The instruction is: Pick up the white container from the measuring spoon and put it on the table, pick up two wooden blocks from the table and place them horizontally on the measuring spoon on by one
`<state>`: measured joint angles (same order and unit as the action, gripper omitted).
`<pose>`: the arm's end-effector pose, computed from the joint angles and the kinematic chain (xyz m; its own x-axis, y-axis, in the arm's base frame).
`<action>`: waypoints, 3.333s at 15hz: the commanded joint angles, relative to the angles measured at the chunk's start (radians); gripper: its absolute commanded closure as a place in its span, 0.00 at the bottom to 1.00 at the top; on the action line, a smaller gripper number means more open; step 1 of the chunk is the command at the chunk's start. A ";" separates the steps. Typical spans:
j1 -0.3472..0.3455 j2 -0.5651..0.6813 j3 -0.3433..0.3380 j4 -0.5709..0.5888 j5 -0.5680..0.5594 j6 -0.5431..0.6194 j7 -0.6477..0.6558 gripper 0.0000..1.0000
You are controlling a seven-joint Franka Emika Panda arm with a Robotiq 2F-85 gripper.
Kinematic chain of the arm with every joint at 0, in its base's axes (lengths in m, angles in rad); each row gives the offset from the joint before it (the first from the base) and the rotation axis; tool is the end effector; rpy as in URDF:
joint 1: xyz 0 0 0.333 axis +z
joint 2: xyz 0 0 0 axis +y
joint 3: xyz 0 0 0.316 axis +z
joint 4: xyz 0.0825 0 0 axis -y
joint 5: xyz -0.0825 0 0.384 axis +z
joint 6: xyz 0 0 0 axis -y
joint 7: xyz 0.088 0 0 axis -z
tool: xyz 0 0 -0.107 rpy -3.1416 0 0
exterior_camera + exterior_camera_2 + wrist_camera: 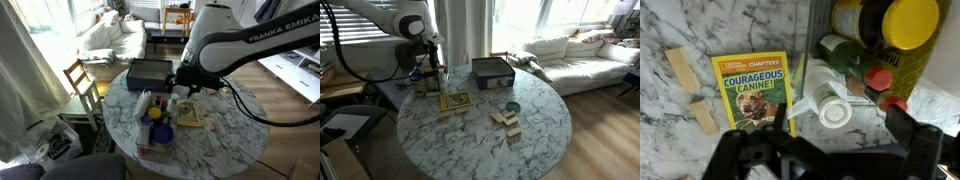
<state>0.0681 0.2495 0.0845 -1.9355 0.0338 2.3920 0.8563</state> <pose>0.6205 0.0931 0.3789 0.7348 -0.6711 0.0980 -0.6488 -0.7377 -0.1870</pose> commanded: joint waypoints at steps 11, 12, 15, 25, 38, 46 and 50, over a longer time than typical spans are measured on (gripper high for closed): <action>0.042 0.096 -0.053 0.091 -0.022 -0.024 -0.154 0.07; 0.042 0.099 -0.055 0.093 -0.021 -0.027 -0.160 0.12; 0.044 0.106 -0.061 0.098 -0.018 -0.029 -0.170 0.34; 0.040 0.090 -0.067 0.103 -0.003 -0.035 -0.195 0.87; -0.004 -0.133 -0.098 0.064 -0.011 -0.138 -0.192 0.87; -0.097 -0.185 -0.199 -0.129 -0.165 -0.120 0.011 0.87; -0.128 -0.146 -0.230 -0.217 -0.178 -0.050 0.161 0.87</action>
<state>-0.0458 0.0994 -0.1302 -2.0734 -0.1183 2.2765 0.9012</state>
